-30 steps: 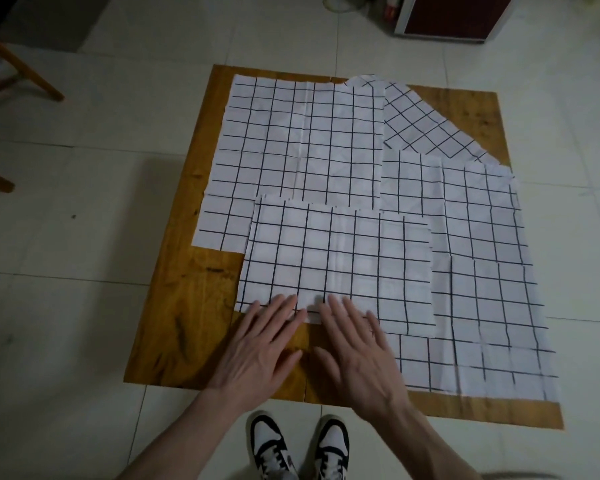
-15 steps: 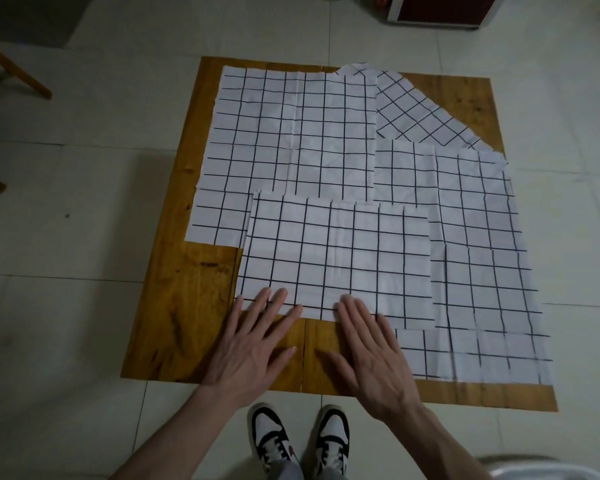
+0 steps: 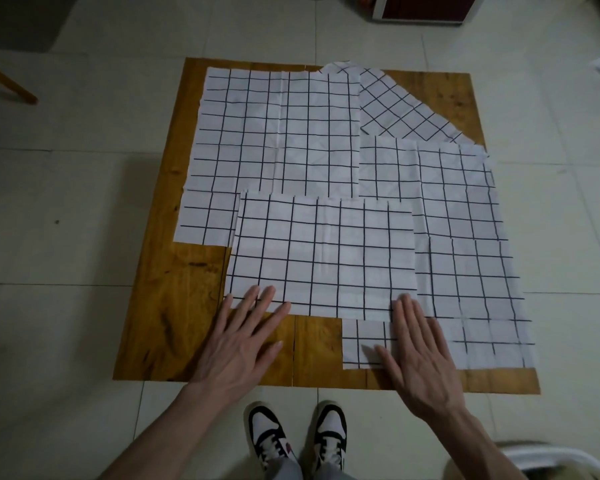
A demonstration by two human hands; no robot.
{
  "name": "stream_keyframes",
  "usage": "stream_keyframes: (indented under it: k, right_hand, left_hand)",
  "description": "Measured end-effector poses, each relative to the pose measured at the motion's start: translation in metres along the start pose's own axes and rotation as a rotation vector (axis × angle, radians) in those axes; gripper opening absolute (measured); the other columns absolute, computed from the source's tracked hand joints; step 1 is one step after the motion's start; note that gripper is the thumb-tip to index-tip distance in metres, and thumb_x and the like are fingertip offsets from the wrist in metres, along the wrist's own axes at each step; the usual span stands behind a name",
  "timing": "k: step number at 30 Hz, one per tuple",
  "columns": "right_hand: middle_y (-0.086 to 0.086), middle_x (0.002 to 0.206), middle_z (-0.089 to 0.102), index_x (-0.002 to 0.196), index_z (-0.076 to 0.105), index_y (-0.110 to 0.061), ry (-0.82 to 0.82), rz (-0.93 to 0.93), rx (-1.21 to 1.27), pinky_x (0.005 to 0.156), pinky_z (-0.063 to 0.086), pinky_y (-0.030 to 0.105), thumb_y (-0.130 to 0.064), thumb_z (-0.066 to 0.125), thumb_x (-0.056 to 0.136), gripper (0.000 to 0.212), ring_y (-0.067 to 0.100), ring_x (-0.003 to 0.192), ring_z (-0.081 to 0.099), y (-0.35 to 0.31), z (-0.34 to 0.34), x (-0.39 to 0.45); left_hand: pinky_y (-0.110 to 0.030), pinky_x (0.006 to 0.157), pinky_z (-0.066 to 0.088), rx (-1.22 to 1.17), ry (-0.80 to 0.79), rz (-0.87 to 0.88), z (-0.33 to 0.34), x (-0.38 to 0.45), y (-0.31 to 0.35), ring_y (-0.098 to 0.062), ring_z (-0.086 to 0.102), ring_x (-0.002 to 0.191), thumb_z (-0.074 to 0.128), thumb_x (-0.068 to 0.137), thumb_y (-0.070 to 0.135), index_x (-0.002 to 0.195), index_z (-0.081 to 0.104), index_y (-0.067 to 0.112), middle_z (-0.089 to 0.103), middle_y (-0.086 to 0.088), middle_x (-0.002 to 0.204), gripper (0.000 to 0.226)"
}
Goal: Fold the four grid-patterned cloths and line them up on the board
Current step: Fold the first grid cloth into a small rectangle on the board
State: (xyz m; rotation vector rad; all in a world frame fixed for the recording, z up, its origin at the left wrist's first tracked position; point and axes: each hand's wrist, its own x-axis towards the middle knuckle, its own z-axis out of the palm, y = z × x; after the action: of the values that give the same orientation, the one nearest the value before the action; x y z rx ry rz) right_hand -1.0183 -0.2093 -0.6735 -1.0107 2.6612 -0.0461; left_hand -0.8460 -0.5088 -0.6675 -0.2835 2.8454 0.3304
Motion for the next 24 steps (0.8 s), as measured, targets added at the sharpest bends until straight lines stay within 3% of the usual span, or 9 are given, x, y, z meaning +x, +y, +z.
stream_keyframes:
  k: [7, 11, 14, 16, 21, 24]
  right_hand:
    - [-0.002, 0.174, -0.003, 0.166, 0.003, -0.019, 0.022, 0.000, 0.035, 0.127, 0.004, 0.048, -0.060, 0.015, 0.106, 0.073, 0.016, 0.160, 0.000, 0.000, -0.005, 0.001]
    - [-0.001, 0.170, 0.025, 0.162, 0.026, -0.024, 0.115, 0.063, 0.103, 0.127, 0.013, 0.049, -0.057, 0.021, 0.108, 0.063, 0.016, 0.157, 0.017, -0.005, -0.013, 0.006]
    - [0.007, 0.152, 0.048, 0.147, 0.046, -0.017, 0.241, 0.218, 0.165, 0.113, 0.037, 0.050, -0.042, 0.046, 0.106, 0.048, 0.026, 0.139, 0.042, -0.011, -0.026, 0.014]
    - [0.009, 0.139, 0.057, 0.139, 0.053, -0.016, 0.265, 0.321, 0.171, 0.103, 0.043, 0.050, -0.034, 0.057, 0.101, 0.043, 0.029, 0.125, 0.051, -0.015, -0.035, 0.021]
    - [0.007, 0.119, 0.064, 0.127, 0.056, -0.015, 0.179, 0.513, 0.251, 0.094, 0.046, 0.049, -0.037, 0.050, 0.104, 0.033, 0.027, 0.104, 0.062, -0.026, -0.049, 0.038]
    - [0.006, 0.113, 0.061, 0.121, 0.051, -0.016, 0.101, 0.623, 0.283, 0.090, 0.049, 0.048, -0.047, 0.053, 0.100, 0.038, 0.027, 0.096, 0.062, -0.035, -0.053, 0.045]
  left_hand:
    - [-0.060, 0.125, 0.009, -0.022, -0.017, -0.041, -0.002, -0.005, 0.011, -0.023, -0.005, 0.161, 0.009, 0.109, 0.058, 0.165, 0.005, 0.038, -0.003, 0.002, 0.175, 0.060]
    - [-0.061, 0.124, 0.011, -0.003, -0.019, -0.054, 0.000, -0.013, 0.019, -0.025, 0.001, 0.161, 0.011, 0.109, 0.058, 0.165, 0.014, 0.035, 0.004, 0.000, 0.175, 0.061]
    - [-0.059, 0.124, 0.016, -0.006, 0.009, -0.028, -0.004, -0.008, 0.022, -0.025, 0.007, 0.161, 0.016, 0.110, 0.055, 0.164, 0.024, 0.027, 0.011, -0.003, 0.174, 0.061]
    - [-0.054, 0.125, 0.014, -0.030, 0.041, -0.017, -0.009, 0.001, 0.027, -0.023, 0.007, 0.161, 0.019, 0.110, 0.053, 0.164, 0.024, 0.023, 0.012, -0.003, 0.174, 0.062]
    - [-0.047, 0.127, 0.006, -0.062, 0.054, -0.002, -0.015, 0.027, 0.046, -0.017, -0.003, 0.161, 0.014, 0.110, 0.057, 0.166, 0.012, 0.027, 0.002, 0.002, 0.175, 0.063]
    - [-0.051, 0.126, 0.011, -0.045, 0.032, -0.009, -0.008, 0.035, 0.050, -0.018, 0.000, 0.161, 0.012, 0.109, 0.059, 0.166, 0.012, 0.026, 0.004, 0.001, 0.174, 0.066]
